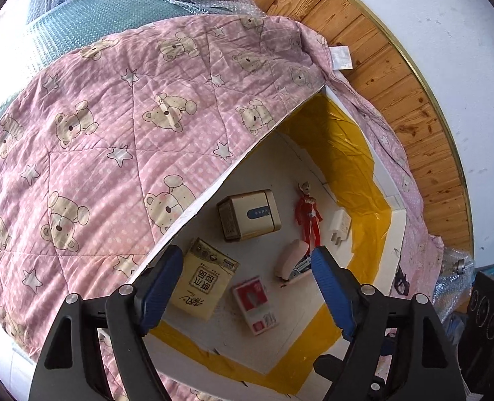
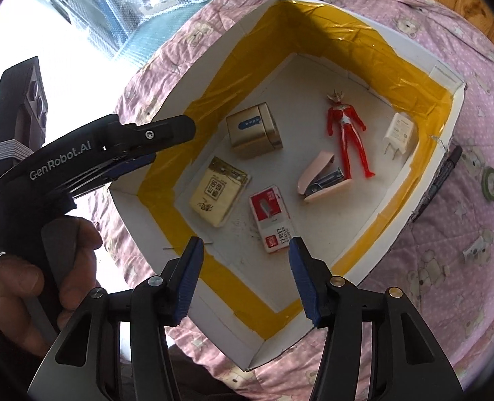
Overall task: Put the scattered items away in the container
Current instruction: 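Open both grippers to drop the tissue pack and staple box into the box, then move both grippers from the box toward the black marker and white lighter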
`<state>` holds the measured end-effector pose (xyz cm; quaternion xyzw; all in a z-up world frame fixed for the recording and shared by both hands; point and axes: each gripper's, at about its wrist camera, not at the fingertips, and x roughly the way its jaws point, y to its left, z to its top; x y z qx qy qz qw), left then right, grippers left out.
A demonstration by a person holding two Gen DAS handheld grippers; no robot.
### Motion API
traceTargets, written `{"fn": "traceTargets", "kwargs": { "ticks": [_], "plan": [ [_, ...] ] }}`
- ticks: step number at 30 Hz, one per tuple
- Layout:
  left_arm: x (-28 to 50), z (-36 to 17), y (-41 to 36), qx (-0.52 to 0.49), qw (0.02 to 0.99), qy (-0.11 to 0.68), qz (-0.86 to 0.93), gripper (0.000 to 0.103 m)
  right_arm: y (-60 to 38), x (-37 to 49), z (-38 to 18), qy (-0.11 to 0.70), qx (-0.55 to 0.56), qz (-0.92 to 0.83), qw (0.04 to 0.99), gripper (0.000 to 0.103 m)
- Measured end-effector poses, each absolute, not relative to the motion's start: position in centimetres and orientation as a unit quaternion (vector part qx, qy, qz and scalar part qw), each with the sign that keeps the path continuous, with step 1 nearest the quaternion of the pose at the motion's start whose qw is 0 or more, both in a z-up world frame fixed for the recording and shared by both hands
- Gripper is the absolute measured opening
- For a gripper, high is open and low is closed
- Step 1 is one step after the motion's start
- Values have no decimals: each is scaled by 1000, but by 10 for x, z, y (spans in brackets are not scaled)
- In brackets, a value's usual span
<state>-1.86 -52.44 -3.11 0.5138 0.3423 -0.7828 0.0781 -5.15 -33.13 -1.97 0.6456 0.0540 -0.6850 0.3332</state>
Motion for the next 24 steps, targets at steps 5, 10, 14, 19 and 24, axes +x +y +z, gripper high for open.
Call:
{"fn": "traceTargets", "kwargs": {
  "ticks": [5, 10, 14, 19, 24],
  "plan": [
    [-18, -28, -519, 516, 73, 339, -783, 80, -330, -48, -18, 53, 645, -684, 336, 56],
    [-16, -25, -508, 520, 63, 333, -784, 80, -332, -42, -14, 59, 641, -685, 342, 56],
    [-11, -23, -502, 521, 58, 331, -785, 80, -330, -38, -10, 59, 637, -689, 342, 56],
    [-5, -19, -494, 522, 54, 326, -787, 80, -324, -33, -3, 57, 628, -697, 340, 56],
    [1, -10, -484, 520, 47, 318, -791, 80, -314, -27, 5, 49, 621, -706, 335, 56]
  ]
}}
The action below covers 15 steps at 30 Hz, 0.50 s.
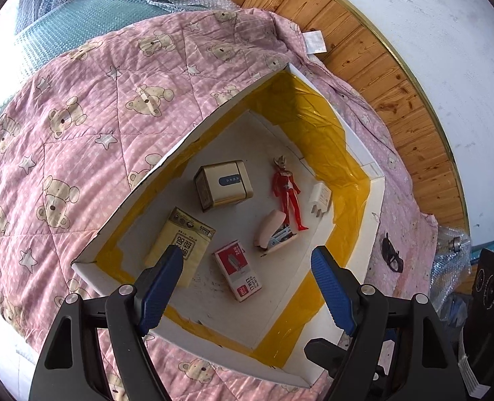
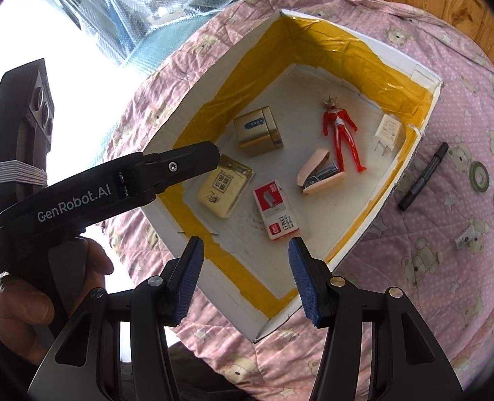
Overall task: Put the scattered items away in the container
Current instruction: 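Move both grippers from the box toward the black marker and white lighter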
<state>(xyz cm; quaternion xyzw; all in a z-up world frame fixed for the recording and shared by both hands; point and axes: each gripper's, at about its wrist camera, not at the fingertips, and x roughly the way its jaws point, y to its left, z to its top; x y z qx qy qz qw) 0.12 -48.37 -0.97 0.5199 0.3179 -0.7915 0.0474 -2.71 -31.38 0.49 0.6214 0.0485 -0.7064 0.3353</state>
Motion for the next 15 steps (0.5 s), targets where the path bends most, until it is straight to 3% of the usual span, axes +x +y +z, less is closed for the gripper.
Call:
{"fn": "traceTargets", "kwargs": {
  "ticks": [15],
  "plan": [
    [19, 8, -444, 534, 34, 276, -798, 80, -275, -11, 17, 5, 607, -728, 320, 56]
  ]
}}
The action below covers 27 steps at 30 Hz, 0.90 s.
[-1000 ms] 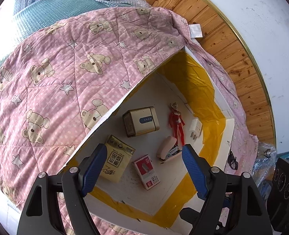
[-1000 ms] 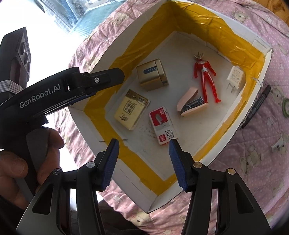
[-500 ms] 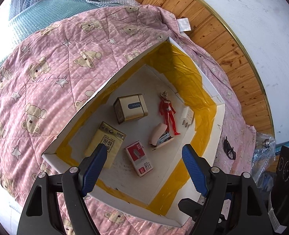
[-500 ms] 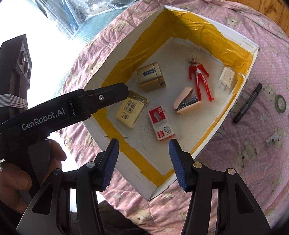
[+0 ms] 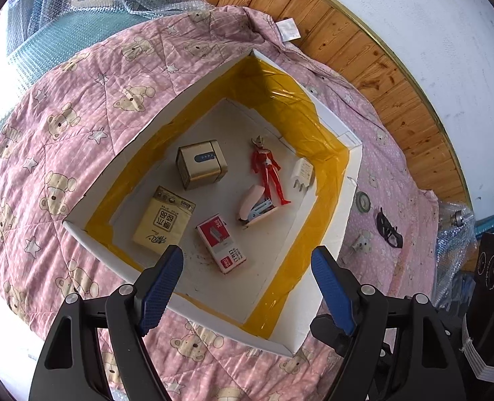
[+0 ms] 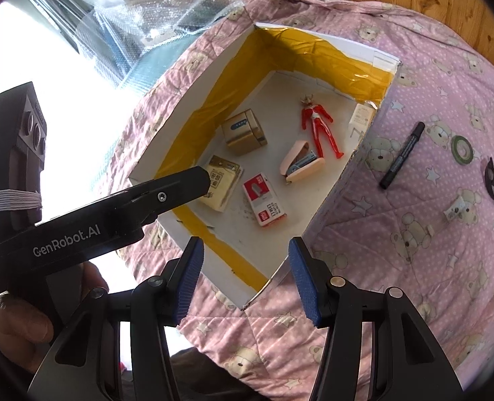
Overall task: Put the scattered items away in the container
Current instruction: 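Move both grippers from the box toward the black marker and white lighter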
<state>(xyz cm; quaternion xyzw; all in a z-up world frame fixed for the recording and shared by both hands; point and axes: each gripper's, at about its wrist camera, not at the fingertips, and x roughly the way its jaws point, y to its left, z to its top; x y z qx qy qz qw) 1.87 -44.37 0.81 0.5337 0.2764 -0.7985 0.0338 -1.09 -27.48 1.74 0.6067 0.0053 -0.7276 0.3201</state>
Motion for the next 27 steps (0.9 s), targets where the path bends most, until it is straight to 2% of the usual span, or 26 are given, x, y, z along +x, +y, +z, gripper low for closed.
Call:
{"fn": "traceTargets", "kwargs": {
  "ticks": [27],
  "plan": [
    [20, 23, -363, 559, 2, 205, -803, 80, -196, 5, 4, -73, 601, -740, 293, 56]
  ]
}}
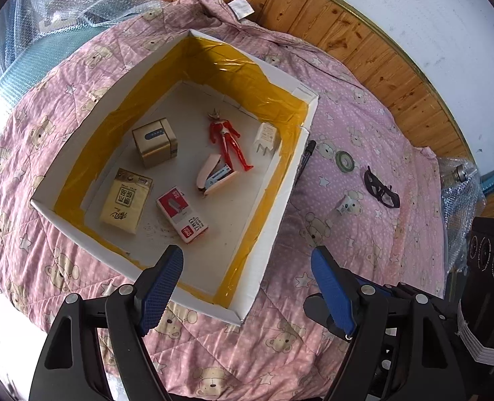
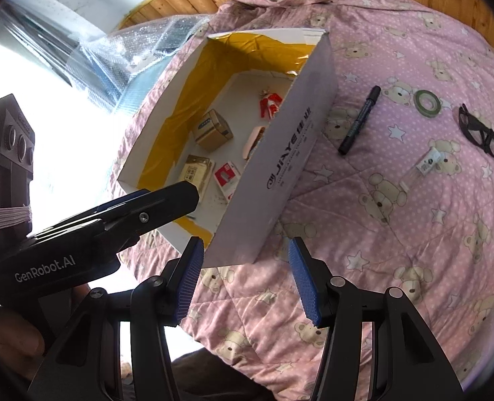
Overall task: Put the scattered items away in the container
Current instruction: 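Move both grippers from the box toward the black marker and white lighter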
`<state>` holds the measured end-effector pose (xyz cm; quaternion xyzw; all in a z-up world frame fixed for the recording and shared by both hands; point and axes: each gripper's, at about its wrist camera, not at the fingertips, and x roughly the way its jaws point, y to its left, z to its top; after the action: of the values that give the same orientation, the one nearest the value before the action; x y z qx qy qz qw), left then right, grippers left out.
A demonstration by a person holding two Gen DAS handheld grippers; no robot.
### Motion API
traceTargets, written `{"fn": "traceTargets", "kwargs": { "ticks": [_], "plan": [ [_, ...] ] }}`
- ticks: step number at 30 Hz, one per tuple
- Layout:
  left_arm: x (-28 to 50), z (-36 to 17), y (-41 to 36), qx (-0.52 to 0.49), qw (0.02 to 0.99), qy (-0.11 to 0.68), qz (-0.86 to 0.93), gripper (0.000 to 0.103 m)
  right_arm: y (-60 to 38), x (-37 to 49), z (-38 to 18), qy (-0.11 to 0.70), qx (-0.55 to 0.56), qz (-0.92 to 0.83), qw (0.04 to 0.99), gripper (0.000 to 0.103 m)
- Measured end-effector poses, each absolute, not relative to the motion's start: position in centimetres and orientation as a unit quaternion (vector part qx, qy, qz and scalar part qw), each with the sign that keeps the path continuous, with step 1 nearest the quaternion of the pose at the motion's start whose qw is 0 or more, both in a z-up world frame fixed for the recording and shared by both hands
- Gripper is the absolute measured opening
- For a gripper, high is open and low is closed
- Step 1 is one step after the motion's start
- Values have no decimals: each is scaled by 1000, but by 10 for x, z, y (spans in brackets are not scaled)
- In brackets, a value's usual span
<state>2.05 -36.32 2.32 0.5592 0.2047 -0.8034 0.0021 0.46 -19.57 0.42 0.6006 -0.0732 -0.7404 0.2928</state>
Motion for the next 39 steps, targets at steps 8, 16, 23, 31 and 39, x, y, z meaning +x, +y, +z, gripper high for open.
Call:
{"fn": "traceTargets", "kwargs": {
  "ticks": [8, 16, 23, 31, 39],
  "plan": [
    [10, 30, -333, 563, -20, 175, -807, 80, -168, 3, 2, -94, 596, -748, 276, 56],
    [-2, 35, -303, 566, -44, 151, -809, 80, -143, -1, 1, -111, 594, -754, 257, 56],
    [-12, 32, -287, 572, -55, 137, -807, 80, -128, -8, -4, -122, 597, -754, 246, 56],
    [-34, 32, -270, 569, -64, 117, -811, 80, -110, -22, -17, -133, 605, -752, 225, 56],
    [-61, 22, -255, 577, -84, 106, -805, 80, -89, -44, -36, -156, 619, -747, 186, 56]
  ]
}}
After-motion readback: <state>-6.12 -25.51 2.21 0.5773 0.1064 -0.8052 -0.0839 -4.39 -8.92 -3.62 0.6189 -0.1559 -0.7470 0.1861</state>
